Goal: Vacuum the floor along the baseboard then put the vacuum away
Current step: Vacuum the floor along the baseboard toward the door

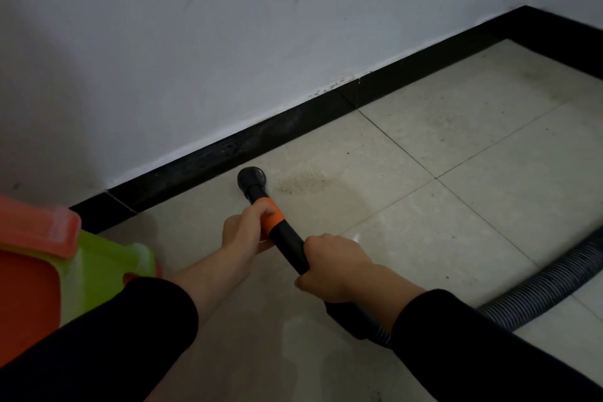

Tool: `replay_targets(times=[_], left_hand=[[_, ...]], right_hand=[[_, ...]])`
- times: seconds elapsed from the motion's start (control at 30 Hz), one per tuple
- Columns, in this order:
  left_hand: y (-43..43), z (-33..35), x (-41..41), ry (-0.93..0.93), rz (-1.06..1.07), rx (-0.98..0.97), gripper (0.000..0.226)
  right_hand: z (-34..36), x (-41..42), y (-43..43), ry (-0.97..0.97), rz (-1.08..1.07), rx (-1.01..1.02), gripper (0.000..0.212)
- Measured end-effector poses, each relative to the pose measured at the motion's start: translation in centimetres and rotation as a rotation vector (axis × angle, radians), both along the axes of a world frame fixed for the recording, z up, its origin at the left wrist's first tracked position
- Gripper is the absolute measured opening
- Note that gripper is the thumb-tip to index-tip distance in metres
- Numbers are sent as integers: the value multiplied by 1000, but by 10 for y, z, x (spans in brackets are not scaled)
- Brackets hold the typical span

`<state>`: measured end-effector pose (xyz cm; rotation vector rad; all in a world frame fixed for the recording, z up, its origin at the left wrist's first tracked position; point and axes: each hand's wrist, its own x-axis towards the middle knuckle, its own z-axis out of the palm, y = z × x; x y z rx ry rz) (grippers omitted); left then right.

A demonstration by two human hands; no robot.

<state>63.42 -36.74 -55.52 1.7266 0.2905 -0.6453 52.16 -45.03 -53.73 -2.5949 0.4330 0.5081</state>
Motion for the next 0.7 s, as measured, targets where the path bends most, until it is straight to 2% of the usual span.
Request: replay_targets(times=[0.37, 0.7], left_hand=[[13, -3, 23, -24, 59, 4, 37], [29, -5, 35, -47, 168, 14, 31]], right_hand=[[6, 27, 8, 3, 19, 10, 21], [4, 48, 18, -7, 85, -8, 20]])
